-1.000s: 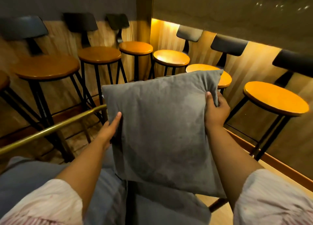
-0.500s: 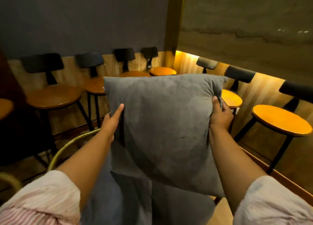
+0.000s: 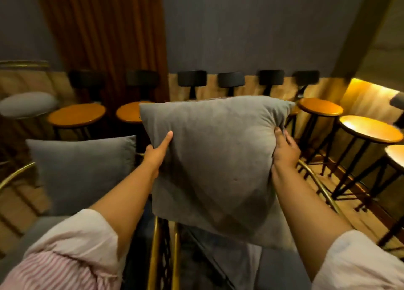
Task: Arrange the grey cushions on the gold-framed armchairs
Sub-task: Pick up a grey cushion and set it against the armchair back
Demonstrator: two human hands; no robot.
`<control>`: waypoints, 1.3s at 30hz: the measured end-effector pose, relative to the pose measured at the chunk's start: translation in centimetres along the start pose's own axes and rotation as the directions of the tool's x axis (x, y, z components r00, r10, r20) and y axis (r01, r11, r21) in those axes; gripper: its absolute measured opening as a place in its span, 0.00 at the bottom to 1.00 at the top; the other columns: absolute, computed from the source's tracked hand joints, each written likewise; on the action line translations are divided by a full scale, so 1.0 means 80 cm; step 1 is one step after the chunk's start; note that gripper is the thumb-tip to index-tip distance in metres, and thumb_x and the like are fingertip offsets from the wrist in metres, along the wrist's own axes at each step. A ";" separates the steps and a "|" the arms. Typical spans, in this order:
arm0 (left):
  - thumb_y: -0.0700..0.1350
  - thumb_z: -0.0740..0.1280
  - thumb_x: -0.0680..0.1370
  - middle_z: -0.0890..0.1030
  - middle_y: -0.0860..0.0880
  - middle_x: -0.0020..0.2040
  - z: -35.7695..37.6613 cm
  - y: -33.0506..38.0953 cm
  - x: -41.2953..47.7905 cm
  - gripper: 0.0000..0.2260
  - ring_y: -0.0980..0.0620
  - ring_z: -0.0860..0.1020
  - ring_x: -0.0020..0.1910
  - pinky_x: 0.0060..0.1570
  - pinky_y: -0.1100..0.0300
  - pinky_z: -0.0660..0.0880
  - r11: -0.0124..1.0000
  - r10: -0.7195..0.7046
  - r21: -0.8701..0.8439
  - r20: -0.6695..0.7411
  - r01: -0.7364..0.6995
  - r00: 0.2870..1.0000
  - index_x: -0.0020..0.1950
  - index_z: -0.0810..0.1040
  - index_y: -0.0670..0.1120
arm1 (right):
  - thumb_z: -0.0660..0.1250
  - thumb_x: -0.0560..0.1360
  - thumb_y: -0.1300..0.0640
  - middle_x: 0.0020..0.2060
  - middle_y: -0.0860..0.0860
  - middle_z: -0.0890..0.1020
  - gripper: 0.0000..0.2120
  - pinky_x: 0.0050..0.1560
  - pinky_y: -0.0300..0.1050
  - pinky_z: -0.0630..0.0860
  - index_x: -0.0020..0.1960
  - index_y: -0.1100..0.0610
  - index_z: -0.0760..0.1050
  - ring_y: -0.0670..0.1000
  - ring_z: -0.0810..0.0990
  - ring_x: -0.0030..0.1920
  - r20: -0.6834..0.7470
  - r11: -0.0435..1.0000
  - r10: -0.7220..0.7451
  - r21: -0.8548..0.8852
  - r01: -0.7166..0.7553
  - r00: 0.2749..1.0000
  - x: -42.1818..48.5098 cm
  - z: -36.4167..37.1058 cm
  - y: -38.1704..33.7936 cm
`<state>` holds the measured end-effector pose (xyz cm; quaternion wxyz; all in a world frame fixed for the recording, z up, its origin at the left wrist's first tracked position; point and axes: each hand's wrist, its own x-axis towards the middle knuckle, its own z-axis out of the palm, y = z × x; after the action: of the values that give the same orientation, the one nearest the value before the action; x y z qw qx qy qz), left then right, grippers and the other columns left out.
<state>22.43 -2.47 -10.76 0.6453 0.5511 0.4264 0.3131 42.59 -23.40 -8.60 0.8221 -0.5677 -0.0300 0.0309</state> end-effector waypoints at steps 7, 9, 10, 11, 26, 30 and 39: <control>0.69 0.68 0.66 0.66 0.43 0.74 -0.116 0.003 -0.022 0.47 0.39 0.67 0.71 0.68 0.42 0.65 1.000 -0.004 0.020 -0.219 0.009 0.976 0.76 0.58 0.43 | 0.70 0.74 0.56 0.60 0.56 0.80 0.21 0.60 0.46 0.76 0.65 0.59 0.74 0.52 0.80 0.56 0.221 0.974 0.205 0.054 -0.222 0.953 -0.057 0.078 0.043; 0.68 0.68 0.66 0.66 0.43 0.74 -0.155 0.001 -0.029 0.46 0.39 0.67 0.71 0.68 0.43 0.65 0.998 0.010 0.056 -0.305 0.007 0.952 0.75 0.60 0.43 | 0.69 0.75 0.56 0.61 0.55 0.79 0.21 0.58 0.44 0.75 0.66 0.59 0.74 0.52 0.79 0.58 0.270 0.958 0.260 0.047 -0.282 0.927 -0.086 0.102 0.064; 0.68 0.67 0.66 0.66 0.43 0.74 -0.177 -0.002 -0.031 0.46 0.39 0.67 0.71 0.68 0.43 0.65 0.997 0.005 0.072 -0.334 0.020 0.943 0.75 0.59 0.43 | 0.68 0.75 0.57 0.61 0.55 0.79 0.21 0.56 0.41 0.76 0.67 0.60 0.73 0.52 0.78 0.58 0.286 0.950 0.285 0.042 -0.309 0.915 -0.100 0.115 0.077; 0.68 0.67 0.67 0.65 0.43 0.75 -0.196 -0.004 -0.034 0.45 0.39 0.66 0.72 0.69 0.44 0.64 0.996 0.004 0.086 -0.361 0.029 0.933 0.75 0.59 0.43 | 0.68 0.76 0.58 0.61 0.54 0.79 0.21 0.52 0.38 0.76 0.67 0.61 0.72 0.51 0.78 0.58 0.302 0.944 0.301 0.038 -0.327 0.905 -0.113 0.126 0.088; 0.69 0.68 0.65 0.65 0.43 0.75 -0.518 -0.127 0.044 0.46 0.39 0.65 0.73 0.71 0.43 0.63 0.935 -0.237 0.134 -0.458 0.330 0.857 0.76 0.59 0.47 | 0.69 0.75 0.53 0.62 0.55 0.80 0.20 0.67 0.53 0.72 0.65 0.59 0.75 0.54 0.78 0.61 0.358 0.833 0.553 -0.206 -0.514 0.753 -0.315 0.310 0.355; 0.62 0.73 0.66 0.58 0.47 0.78 -0.556 -0.184 0.093 0.50 0.42 0.61 0.75 0.72 0.49 0.61 0.877 -0.298 0.287 -0.305 0.385 0.905 0.79 0.47 0.50 | 0.65 0.76 0.46 0.66 0.54 0.76 0.24 0.69 0.54 0.70 0.69 0.54 0.71 0.56 0.75 0.64 0.322 0.822 0.548 -0.379 -0.426 0.772 -0.318 0.338 0.421; 0.67 0.68 0.66 0.37 0.44 0.79 -0.547 -0.265 0.168 0.54 0.43 0.38 0.78 0.74 0.37 0.45 0.660 -0.313 0.606 -0.316 0.445 0.896 0.76 0.34 0.55 | 0.62 0.63 0.26 0.71 0.56 0.68 0.49 0.67 0.63 0.68 0.76 0.47 0.53 0.63 0.70 0.67 0.395 0.673 0.453 -0.739 -0.016 0.799 -0.300 0.358 0.482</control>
<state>-12.22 24.53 -35.52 0.4151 0.6108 0.6726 0.0482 15.60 14.88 -34.89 0.4851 -0.8014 -0.1968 0.2894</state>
